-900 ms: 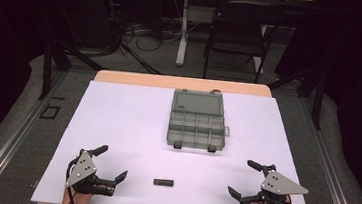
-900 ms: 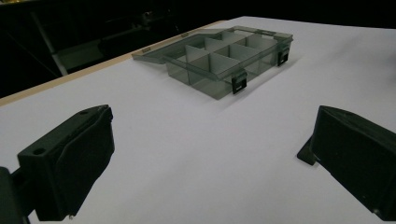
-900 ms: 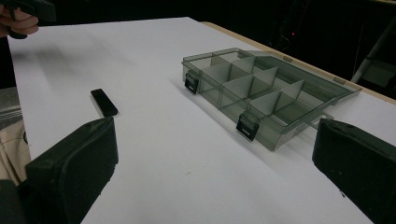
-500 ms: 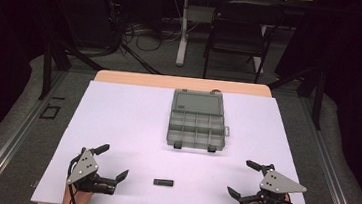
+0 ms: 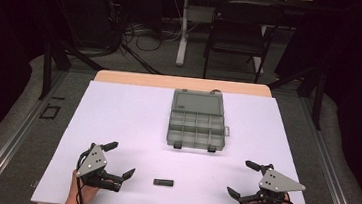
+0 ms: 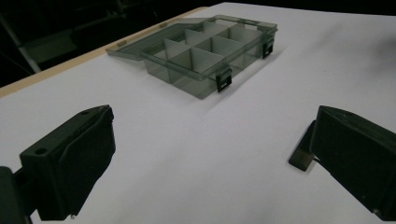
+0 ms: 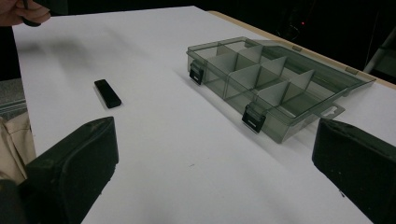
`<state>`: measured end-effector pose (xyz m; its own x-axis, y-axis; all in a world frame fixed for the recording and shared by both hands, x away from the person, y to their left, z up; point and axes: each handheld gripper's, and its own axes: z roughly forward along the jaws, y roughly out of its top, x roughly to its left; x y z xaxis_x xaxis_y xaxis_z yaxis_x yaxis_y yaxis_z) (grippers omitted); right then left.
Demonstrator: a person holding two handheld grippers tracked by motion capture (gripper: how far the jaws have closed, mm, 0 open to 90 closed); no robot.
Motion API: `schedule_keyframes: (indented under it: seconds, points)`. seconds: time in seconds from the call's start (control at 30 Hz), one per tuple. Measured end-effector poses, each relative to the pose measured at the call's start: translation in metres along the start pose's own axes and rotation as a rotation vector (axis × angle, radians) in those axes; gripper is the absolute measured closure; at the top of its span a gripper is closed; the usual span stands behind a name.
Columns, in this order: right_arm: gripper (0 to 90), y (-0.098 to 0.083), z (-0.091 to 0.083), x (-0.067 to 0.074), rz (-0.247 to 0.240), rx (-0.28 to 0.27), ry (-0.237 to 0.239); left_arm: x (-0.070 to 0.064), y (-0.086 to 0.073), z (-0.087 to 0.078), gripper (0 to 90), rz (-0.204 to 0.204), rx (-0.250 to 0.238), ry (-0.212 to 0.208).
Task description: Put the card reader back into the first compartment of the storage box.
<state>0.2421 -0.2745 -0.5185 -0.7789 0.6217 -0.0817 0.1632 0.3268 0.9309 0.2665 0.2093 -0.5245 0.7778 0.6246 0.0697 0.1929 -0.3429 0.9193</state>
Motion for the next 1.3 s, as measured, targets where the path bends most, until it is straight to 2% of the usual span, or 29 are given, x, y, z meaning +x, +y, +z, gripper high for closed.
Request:
schedule_keyframes:
  seconds: [0.3, 0.37, 0.7, 0.83, 1.3]
  points:
    - [0.2, 0.000, 0.001, -0.001, -0.001, 0.006, -0.006, 0.005, 0.005, 0.005, 0.2, 0.008, 0.016, -0.025]
    - [0.3, 0.000, 0.001, 0.000, -0.004, 0.013, -0.005, 0.008, 0.007, 0.008, 0.2, 0.003, 0.044, -0.048]
    - [0.4, 0.000, 0.001, -0.001, -0.005, 0.014, -0.008, 0.008, 0.014, 0.017, 0.2, 0.048, 0.075, -0.081]
    - [0.3, 0.000, 0.001, 0.000, -0.007, 0.016, -0.007, 0.011, 0.013, 0.023, 0.2, 0.040, 0.101, -0.107]
    - [0.4, -0.001, 0.002, -0.001, 0.002, 0.026, -0.010, 0.006, 0.019, 0.038, 0.2, 0.082, 0.142, -0.165]
